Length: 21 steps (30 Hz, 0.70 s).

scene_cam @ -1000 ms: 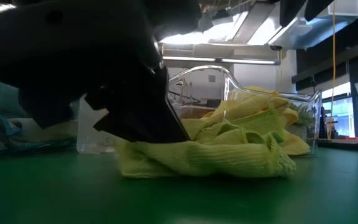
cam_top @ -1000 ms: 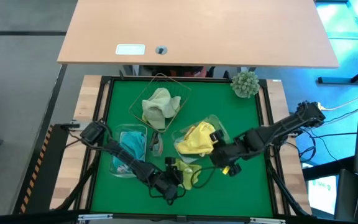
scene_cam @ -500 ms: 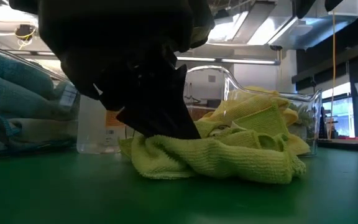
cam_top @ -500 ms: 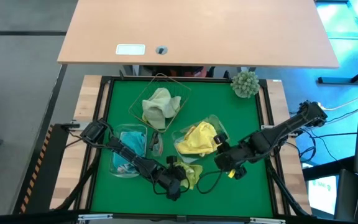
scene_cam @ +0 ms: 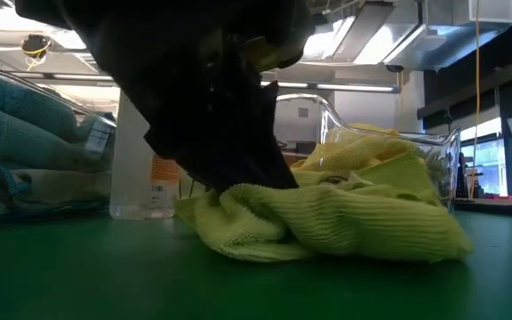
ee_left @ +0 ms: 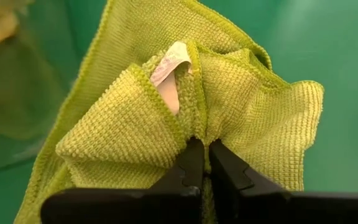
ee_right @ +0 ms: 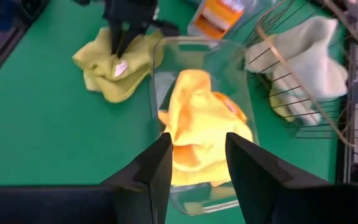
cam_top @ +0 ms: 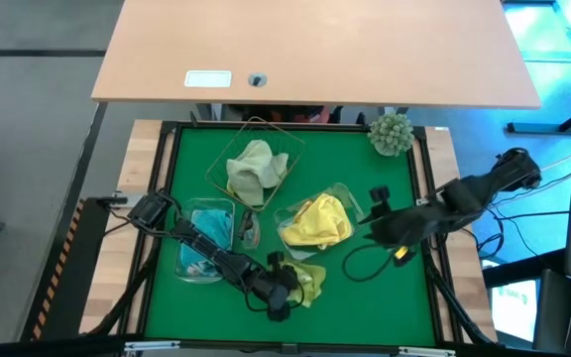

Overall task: Sort microfiber towel by color & place in baskets
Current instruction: Put the green microfiber towel into the wire basket

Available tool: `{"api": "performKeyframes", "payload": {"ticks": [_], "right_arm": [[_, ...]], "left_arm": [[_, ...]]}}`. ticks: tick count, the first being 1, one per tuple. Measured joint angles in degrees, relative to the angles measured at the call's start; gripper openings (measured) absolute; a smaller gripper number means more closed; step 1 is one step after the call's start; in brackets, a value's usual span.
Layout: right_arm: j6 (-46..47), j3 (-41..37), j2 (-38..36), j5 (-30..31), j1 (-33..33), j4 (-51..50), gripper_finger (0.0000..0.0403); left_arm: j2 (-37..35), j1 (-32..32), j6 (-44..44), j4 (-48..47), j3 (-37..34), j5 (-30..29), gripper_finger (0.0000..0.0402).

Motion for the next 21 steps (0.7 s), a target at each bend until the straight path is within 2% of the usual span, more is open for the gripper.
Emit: {"api": "performKeyframes", "payload": {"ticks": [9, 14, 21], "right_arm": [[0.2, -1.7, -8.3, 1.7, 0.0, 1.6, 0.0147], [0.2, -11.9, -15.7, 4.4, 0.0, 9.2, 0.0147], [0.2, -29.4, -28.4, 5.8, 0.0, 26.3, 0.0147]], "left_arm": [[-3.7, -0.2, 0.0, 0.8, -0.2, 3.6, 0.0002], [-7.5, -0.6, 0.2, 1.4, -0.2, 3.3, 0.0001], [-12.5, -0.8, 0.2, 1.6, -0.1, 3.6, 0.0]]}}
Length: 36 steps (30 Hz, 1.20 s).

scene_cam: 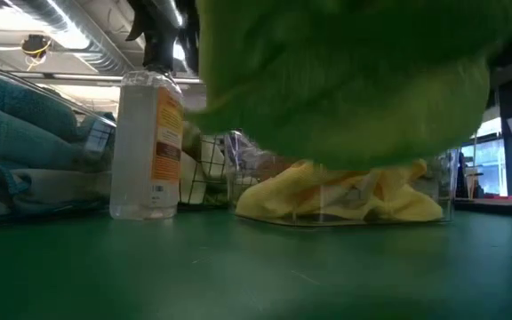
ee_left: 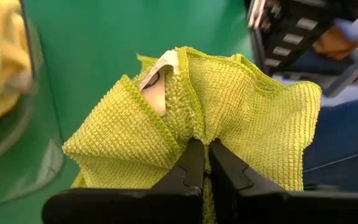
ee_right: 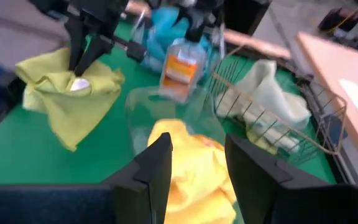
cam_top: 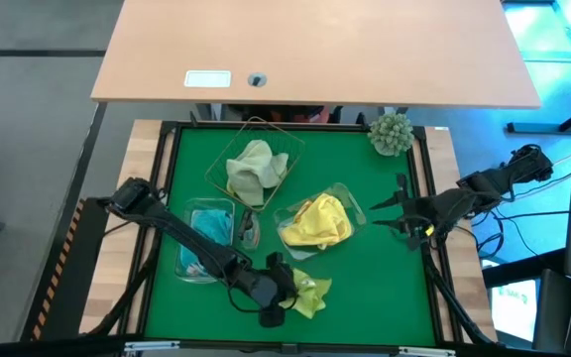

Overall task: Sort microfiber towel by color & place in baskets
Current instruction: Put the green microfiber towel into the wire basket

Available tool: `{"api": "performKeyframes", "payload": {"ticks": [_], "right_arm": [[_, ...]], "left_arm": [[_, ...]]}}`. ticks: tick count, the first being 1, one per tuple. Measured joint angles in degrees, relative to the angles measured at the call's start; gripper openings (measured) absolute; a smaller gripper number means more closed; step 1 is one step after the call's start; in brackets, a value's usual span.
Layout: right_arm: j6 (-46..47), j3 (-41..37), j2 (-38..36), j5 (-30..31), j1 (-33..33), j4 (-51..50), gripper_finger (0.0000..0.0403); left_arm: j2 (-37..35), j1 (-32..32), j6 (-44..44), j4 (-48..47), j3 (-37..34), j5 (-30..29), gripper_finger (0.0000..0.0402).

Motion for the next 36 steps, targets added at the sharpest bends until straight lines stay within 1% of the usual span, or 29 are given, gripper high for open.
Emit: {"api": "performKeyframes", "payload": {"ticks": [3, 6, 9, 15, 19, 22, 26, 30, 33, 36], "right_arm": [[0.0, -6.6, -5.4, 0.9, -1.1, 6.7, 0.0147], [0.0, -12.4, -11.3, 1.0, -2.7, 10.9, 0.0147], [-0.2, -17.3, -17.2, 2.3, -5.1, 14.6, 0.0147], [1.9, -25.3, -27.4, 2.4, -9.6, 16.6, 0.0147], [2.8, -29.6, -33.0, 1.9, -11.9, 18.5, 0.0147], [2.9, -32.1, -36.8, 1.8, -12.9, 19.1, 0.0147], [3.8, -35.7, -41.6, 1.2, -12.7, 19.0, 0.0147], [3.9, -38.6, -42.3, -0.1, -12.8, 20.2, 0.0147], [3.8, -40.2, -42.5, -0.9, -12.7, 25.2, 0.0147], [3.6, -41.9, -42.3, -1.5, -12.8, 26.4, 0.0147]], "left_arm": [[-2.1, 0.0, 0.0, -0.1, 0.0, -0.8, 0.0], [-4.7, 0.0, 0.9, 0.0, 0.0, -1.6, 0.0], [-7.3, 0.0, 2.5, 0.3, 0.1, -2.7, 0.0], [-13.3, 0.2, 4.9, 0.4, 0.1, -6.3, 0.0001], [-16.8, 0.4, 8.6, 1.5, 0.1, -8.1, 0.0001], [-19.3, 1.0, 11.1, 2.1, 0.1, -9.2, 0.0001], [-22.4, 2.2, 14.4, 2.2, 0.2, -9.6, 0.0001], [-25.3, 3.9, 16.7, 2.3, 0.2, -9.6, 0.0001], [-27.0, 5.6, 16.7, 2.6, 0.2, -9.5, 0.0001], [-28.4, 7.7, 17.0, 2.6, 0.2, -9.2, 0.0001]]}}
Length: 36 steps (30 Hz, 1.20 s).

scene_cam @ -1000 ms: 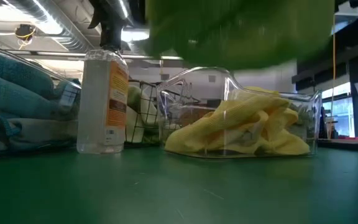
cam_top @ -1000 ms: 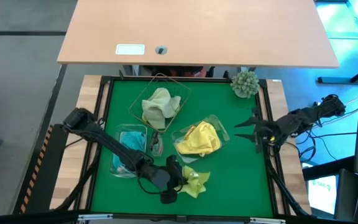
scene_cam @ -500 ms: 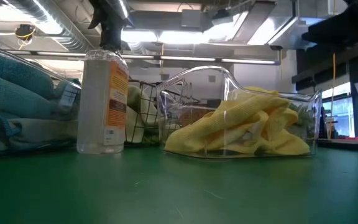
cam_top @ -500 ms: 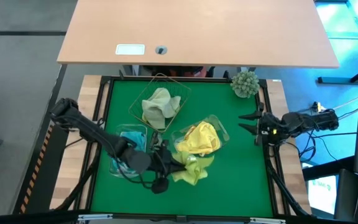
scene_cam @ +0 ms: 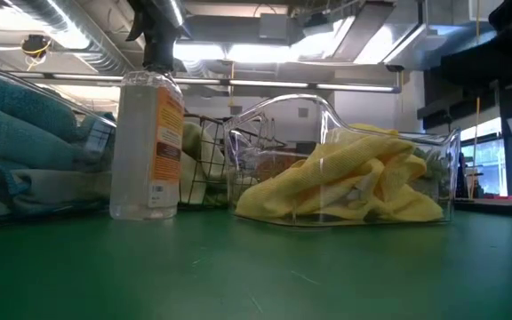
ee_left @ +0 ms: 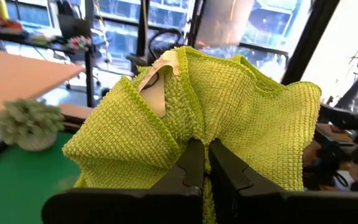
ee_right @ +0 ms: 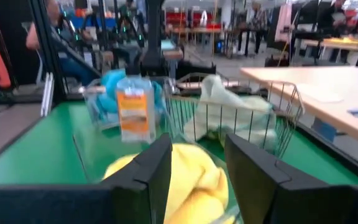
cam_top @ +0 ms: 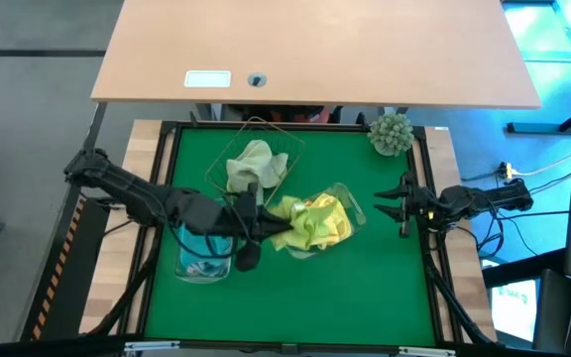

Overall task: Sort microfiber towel by color & place in baskets
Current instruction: Put the green microfiber towel into the wire basket

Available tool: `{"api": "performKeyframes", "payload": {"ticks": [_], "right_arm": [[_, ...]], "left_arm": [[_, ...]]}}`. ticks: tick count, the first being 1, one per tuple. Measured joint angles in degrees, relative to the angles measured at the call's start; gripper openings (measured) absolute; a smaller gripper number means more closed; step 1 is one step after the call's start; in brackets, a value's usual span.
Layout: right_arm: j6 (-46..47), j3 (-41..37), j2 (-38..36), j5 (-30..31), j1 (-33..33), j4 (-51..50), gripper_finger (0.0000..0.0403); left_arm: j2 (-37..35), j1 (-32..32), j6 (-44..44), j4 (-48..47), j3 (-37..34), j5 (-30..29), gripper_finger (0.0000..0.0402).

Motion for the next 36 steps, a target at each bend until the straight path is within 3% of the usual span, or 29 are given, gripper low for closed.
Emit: {"api": "performKeyframes", "payload": {"ticks": [5, 12, 18, 24, 36], "right_arm": [[-0.1, -3.6, 0.0, 0.0, 0.0, 5.0, 0.0147], [-6.7, -9.1, 0.0, -0.2, -0.8, 19.7, 0.0147], [-7.5, -9.1, -0.1, -1.0, -7.3, 19.5, 0.0147], [-6.0, -9.1, -0.1, -10.2, -14.6, 15.8, 0.0147], [-1.1, -9.0, 0.8, -19.6, -23.1, 13.0, 0.0147]], "left_arm": [[-1.7, 3.0, 2.6, 0.0, 0.0, 1.4, 0.0001], [-2.0, 7.5, 2.6, -0.4, 0.0, 6.0, 0.0001], [-1.9, 11.7, 2.5, -1.0, 0.0, 9.3, 0.0], [-1.9, 16.3, 2.5, -1.7, 0.0, 9.4, 0.0], [-1.8, 28.0, 0.8, -14.6, 0.0, 9.3, 0.0001]]}}
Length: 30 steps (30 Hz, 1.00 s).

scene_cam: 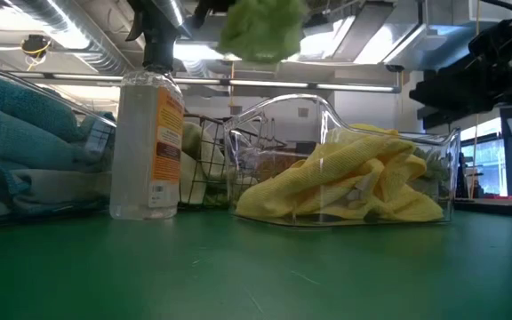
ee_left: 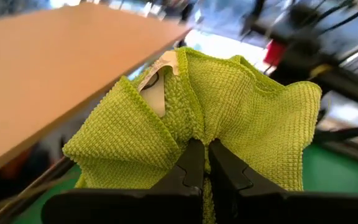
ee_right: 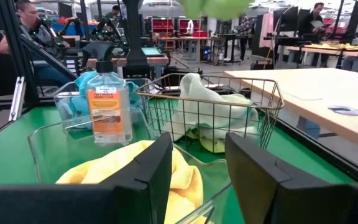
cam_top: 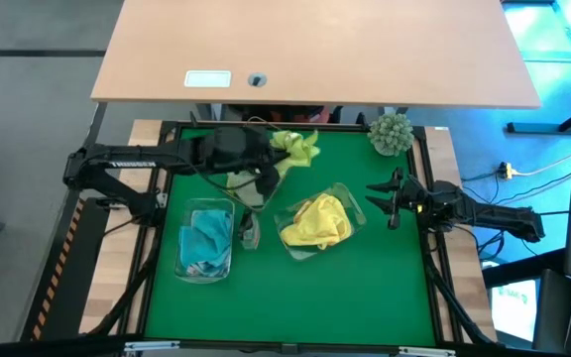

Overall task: Sort microfiber towel by color & place in baskets
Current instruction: Put the green microfiber towel into the wire basket

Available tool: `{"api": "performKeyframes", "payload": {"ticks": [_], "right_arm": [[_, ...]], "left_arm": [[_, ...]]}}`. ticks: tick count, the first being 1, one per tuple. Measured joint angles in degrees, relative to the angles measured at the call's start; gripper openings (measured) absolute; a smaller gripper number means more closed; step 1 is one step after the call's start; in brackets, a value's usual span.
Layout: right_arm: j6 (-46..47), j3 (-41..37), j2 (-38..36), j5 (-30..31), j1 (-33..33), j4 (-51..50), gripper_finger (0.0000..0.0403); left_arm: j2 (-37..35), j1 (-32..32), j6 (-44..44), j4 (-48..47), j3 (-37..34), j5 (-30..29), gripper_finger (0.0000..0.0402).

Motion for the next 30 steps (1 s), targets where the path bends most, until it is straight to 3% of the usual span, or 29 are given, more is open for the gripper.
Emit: {"api": "performKeyframes", "payload": {"ticks": [12, 30], "right_arm": [[0.0, 0.0, 0.0, -0.5, -0.2, -0.2, 0.0147], [0.0, 0.0, 0.0, -1.6, -0.2, -0.5, 0.0147]], "left_arm": [[2.9, 7.1, -4.2, -17.7, 0.0, -0.2, 0.0001], [17.1, 11.6, -4.3, -20.9, 0.0, 3.4, 0.0004]]}}
